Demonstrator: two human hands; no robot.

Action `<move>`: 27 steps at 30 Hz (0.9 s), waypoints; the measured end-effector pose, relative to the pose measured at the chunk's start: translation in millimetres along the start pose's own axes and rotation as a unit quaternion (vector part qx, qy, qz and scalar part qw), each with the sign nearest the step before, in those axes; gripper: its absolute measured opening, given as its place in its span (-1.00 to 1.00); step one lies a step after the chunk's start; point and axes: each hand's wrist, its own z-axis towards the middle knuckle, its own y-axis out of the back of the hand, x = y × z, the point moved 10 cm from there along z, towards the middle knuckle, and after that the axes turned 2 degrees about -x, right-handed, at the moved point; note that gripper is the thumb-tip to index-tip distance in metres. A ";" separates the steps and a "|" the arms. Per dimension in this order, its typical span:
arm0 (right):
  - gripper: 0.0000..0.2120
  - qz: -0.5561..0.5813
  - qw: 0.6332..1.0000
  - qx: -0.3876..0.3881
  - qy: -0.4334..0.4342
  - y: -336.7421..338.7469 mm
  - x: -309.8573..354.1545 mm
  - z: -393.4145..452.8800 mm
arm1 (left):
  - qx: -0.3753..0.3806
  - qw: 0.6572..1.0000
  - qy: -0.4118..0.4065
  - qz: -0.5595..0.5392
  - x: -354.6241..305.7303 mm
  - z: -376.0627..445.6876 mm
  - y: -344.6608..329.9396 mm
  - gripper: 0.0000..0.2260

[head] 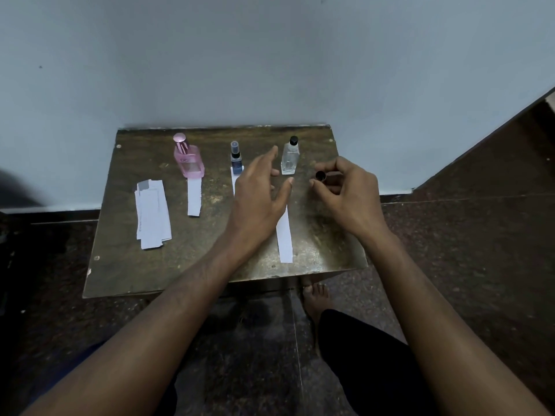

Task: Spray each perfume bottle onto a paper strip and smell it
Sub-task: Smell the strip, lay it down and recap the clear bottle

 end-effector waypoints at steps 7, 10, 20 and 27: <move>-0.66 0.061 0.996 -0.058 0.015 9.7 9.6 24.0 | -0.014 1.000 -0.007 -0.005 1.3 23.8 -14.5 -0.45; -0.78 0.062 0.994 -0.082 0.030 16.3 15.7 25.7 | -0.022 1.000 0.000 -0.013 3.5 29.5 -18.8 -0.49; -0.69 0.023 0.975 -0.158 0.153 28.7 53.2 31.1 | -0.031 0.999 -0.025 -0.024 -3.0 36.6 -19.6 -0.69; -0.87 -0.029 0.965 -0.124 0.228 5.5 77.7 32.3 | -0.035 0.998 -0.037 -0.022 -2.3 38.3 -12.6 -0.70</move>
